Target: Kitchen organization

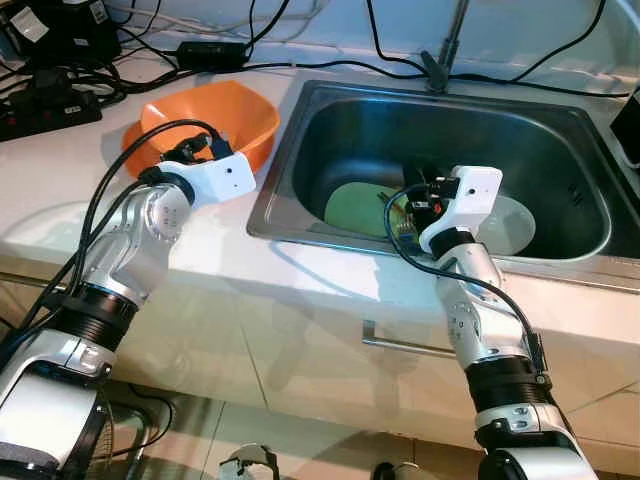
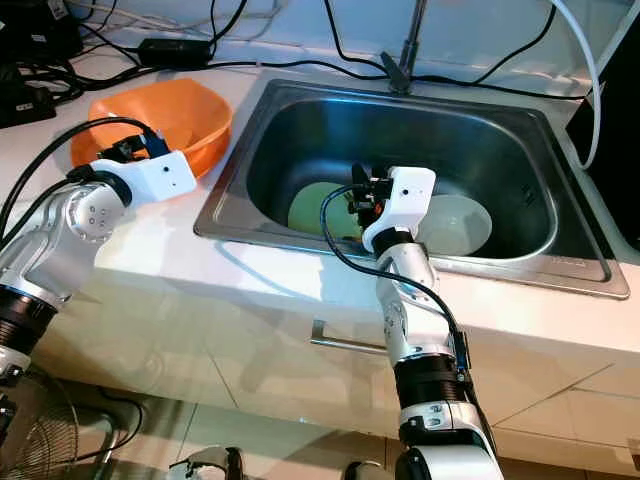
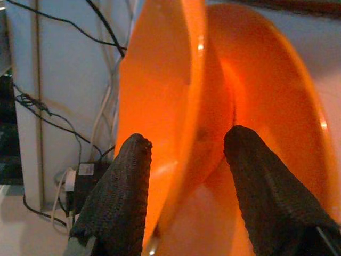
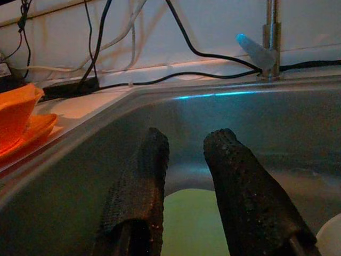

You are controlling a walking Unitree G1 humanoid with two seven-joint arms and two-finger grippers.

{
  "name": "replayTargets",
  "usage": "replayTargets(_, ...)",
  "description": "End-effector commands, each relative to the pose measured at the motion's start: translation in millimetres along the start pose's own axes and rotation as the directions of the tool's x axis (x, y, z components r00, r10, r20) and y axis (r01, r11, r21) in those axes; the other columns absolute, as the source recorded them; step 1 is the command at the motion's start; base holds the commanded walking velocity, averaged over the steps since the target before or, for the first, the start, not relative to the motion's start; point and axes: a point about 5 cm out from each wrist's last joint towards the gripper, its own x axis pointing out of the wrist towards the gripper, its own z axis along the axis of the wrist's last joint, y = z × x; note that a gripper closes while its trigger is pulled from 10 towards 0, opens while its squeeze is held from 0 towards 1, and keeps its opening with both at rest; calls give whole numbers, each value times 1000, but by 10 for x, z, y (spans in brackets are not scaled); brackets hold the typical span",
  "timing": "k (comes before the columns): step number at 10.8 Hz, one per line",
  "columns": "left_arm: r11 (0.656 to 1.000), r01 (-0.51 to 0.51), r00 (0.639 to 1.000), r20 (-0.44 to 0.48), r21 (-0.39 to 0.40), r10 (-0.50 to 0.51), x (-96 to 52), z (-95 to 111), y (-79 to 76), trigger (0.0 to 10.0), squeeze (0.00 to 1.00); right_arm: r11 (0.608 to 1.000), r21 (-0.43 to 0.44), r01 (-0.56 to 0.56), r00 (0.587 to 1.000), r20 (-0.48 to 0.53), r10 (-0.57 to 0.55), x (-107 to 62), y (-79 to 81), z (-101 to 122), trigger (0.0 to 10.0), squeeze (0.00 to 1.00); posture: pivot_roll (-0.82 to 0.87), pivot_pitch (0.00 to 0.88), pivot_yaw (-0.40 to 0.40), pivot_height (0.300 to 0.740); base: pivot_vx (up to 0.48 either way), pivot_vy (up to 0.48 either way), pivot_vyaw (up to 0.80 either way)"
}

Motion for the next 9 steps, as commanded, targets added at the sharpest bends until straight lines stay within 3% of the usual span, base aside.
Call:
replayTargets(1, 1000, -3, 1000, 5, 11, 3, 23, 42, 45, 10000, 0, 1000, 5, -9, 1000, 3, 9, 20, 14, 24, 10000, 0, 123, 49, 3, 740, 0, 0, 0)
replayTargets(4, 1000, 11, 1000, -18, 7, -11, 107, 40, 21, 10000, 0, 1000, 6, -7, 1000, 0, 7, 28, 10, 19, 10000, 0, 122, 57, 1, 740, 0, 0, 0)
replayTargets(5, 1000, 12, 1000, -18, 8, -12, 142, 62, 28, 3176, 0, 1000, 5, -4, 1000, -1, 4, 23, 5, 17, 10000, 0, 117, 59, 3, 740, 0, 0, 0)
replayTargets(6, 1000, 9, 1000, -16, 1, -9, 162, 76, 31, 0, 0, 1000, 2, 3, 1000, -1, -3, 20, -14, 19, 10000, 0, 112, 64, 4, 740, 0, 0, 0)
replayTargets(9, 1000, 1, 1000, -15, -18, -1, 180, 88, 48, 0, 0, 1000, -5, 14, 1000, -1, -14, 21, -53, 27, 10000, 0, 117, 68, 3, 740, 0, 0, 0)
